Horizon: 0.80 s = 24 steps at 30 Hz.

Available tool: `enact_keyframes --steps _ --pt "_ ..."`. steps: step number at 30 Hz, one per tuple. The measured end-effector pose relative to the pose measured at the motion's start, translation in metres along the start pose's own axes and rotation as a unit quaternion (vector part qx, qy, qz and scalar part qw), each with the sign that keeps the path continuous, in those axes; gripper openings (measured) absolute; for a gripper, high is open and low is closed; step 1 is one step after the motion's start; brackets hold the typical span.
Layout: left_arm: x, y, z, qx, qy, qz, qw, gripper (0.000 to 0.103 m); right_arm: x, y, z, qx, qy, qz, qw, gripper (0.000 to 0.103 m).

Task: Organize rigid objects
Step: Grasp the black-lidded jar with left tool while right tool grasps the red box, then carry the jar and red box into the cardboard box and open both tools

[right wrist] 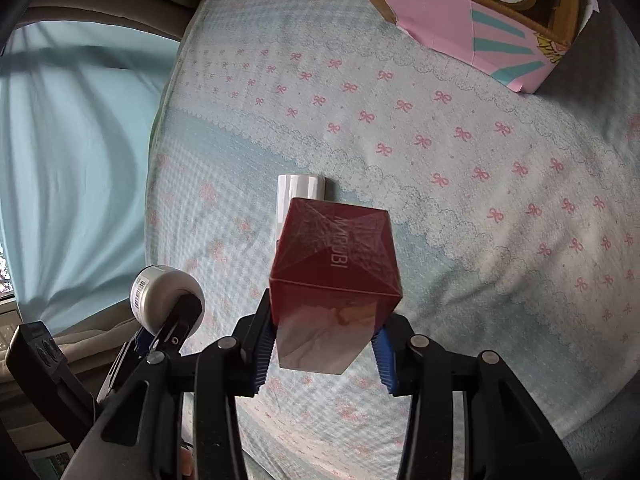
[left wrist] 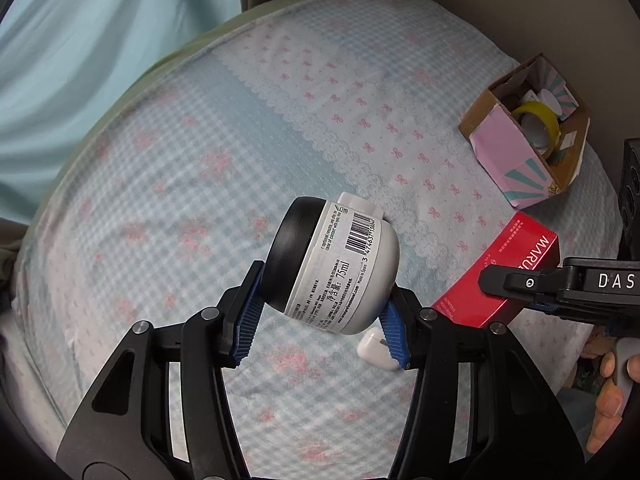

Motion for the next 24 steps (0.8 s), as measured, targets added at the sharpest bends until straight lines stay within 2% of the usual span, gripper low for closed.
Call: enact_keyframes --steps 7,13,19,24 --pt "-0.006 -0.057 0.038 0.005 0.003 0.039 0.9992 0.049 0.006 -0.063 -0.004 -0.011 -0.047 0.011 0.999 0.04" --pt "-0.022 -0.088 0.076 0.016 0.005 0.066 0.9977 0.049 -0.006 -0.12 -0.003 -0.028 -0.075 0.02 0.997 0.04" --pt "-0.046 -0.102 0.115 0.015 0.007 0.073 0.9972 0.049 -0.037 -0.165 0.004 -0.053 -0.088 0.016 0.995 0.04" --pt "-0.073 -0.105 0.146 0.001 -0.007 0.067 0.9977 0.049 -0.078 -0.193 0.014 -0.053 -0.113 0.004 0.992 0.04"
Point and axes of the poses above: each gripper's, at about its wrist camera, not at the fingertips, and y roughly the way its jaws point, z to its right, x to its underside, the point moved 2 cm from there along y, roughly the way its jaws point, and after that the axes turned 15 degrees about y, right-handed, at the moved point
